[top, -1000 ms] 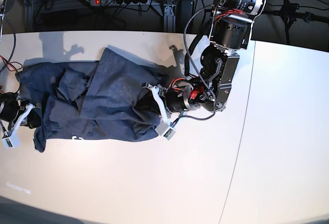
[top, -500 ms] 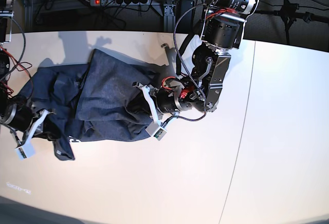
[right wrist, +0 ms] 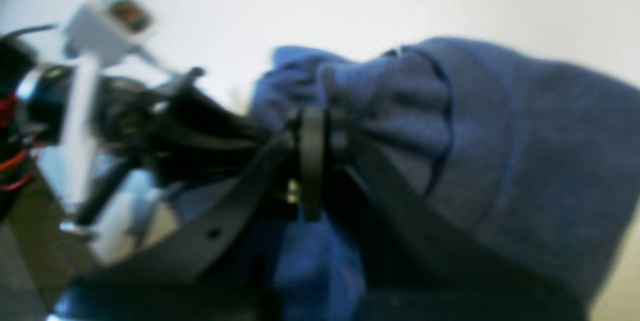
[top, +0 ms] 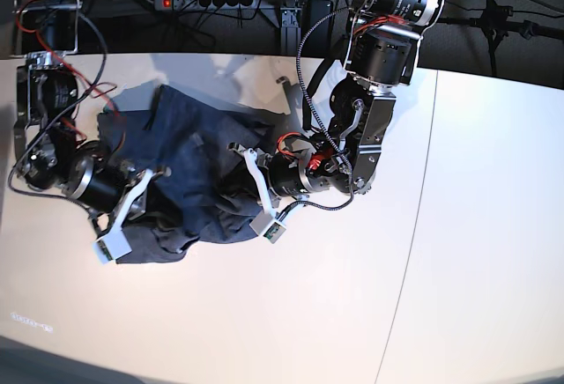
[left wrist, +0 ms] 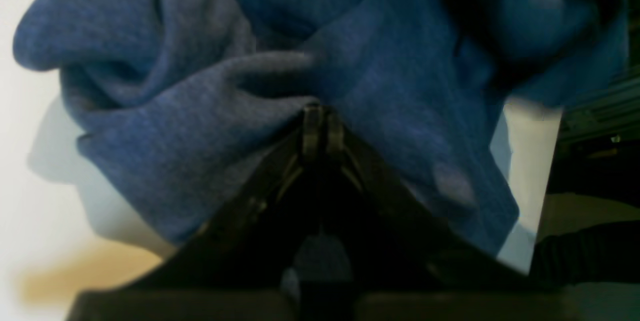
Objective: Fold the T-shirt properly
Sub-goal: 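Lift the held end with the right gripper and fold it over the shirt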
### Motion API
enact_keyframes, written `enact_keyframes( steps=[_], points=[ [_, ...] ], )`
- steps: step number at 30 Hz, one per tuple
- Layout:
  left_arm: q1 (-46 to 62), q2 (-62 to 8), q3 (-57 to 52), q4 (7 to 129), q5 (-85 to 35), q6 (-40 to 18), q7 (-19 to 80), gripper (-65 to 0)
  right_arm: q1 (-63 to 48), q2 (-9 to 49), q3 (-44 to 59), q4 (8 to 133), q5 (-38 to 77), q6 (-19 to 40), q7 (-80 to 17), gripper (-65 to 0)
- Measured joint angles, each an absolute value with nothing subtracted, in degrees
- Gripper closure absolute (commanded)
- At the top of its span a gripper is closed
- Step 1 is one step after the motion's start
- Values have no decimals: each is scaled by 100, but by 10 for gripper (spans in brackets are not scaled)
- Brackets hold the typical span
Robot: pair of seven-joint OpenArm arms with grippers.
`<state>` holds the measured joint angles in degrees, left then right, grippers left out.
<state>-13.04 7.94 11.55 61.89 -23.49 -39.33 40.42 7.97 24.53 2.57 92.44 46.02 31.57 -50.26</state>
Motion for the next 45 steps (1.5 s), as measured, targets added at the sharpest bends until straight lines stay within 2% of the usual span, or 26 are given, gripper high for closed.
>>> enact_keyframes(
  steps=[8, 17, 25, 37, 38, 42, 43, 45],
  points=[
    [-1568, 567, 1090, 6187, -3081, -3935, 4567, 0, 510, 2027, -458, 9443, 4305, 3155, -4932, 0],
    [-1826, 349, 558, 6311, -3470, -3938, 5070, 0, 506, 1951, -639, 9445, 3778, 3155, -4657, 0],
    [-1831, -423, 408, 7024, -4032, -3938, 5319, 0, 576, 1953, -779, 9443, 2888, 3157, -4311, 0],
    [-1831, -1483, 416, 7168, -4351, -3940, 5363, 0, 978, 1953, -2915, 9439, 1669, 3155, -3944, 0],
    [-1828, -1546, 416, 7168, -4375, -3940, 5369, 0, 1017, 1953, -3033, 9439, 1531, 3155, -3946, -47],
    [-1831, -1765, 416, 7168, -4506, -3940, 5358, 0, 1166, 1955, -3367, 9441, 829, 3159, -3924, -346],
    [-1828, -1800, 416, 7168, -4525, -3940, 5363, 0, 1194, 1970, -3457, 9441, 609, 3155, -3922, -387],
    [-1831, -1861, 416, 7168, -4547, -3940, 5363, 0, 1247, 1988, -3673, 9439, 257, 3155, -3922, -403]
  ],
)
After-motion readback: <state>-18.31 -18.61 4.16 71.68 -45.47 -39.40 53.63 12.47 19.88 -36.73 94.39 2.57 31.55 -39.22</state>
